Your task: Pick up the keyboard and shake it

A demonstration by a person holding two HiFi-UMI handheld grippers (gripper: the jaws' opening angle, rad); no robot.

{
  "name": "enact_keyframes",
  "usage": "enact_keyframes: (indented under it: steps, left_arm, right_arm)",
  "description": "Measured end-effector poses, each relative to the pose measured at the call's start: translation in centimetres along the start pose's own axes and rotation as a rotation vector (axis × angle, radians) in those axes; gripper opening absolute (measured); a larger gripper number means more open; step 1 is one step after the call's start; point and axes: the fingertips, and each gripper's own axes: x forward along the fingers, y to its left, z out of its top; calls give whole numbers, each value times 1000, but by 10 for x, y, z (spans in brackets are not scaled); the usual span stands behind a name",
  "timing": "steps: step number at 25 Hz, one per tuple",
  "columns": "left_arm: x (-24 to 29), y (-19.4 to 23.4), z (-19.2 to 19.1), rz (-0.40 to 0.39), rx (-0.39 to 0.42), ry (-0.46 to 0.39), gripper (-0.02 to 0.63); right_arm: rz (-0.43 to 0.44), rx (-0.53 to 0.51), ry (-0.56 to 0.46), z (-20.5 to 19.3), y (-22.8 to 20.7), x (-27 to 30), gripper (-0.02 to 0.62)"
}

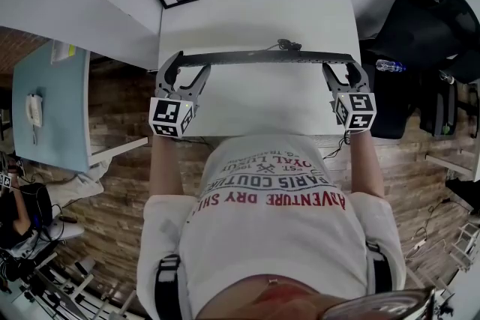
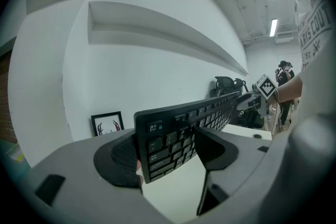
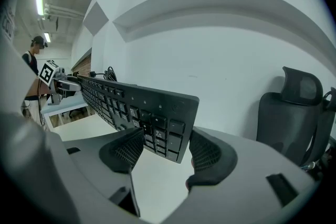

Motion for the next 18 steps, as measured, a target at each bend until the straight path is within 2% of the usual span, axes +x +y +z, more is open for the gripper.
enact_keyframes:
  steps: [18]
  left_arm:
    - [10, 1, 4, -10, 27, -9, 321]
  right_arm:
    - [-15, 34, 22, -5, -6, 4, 282]
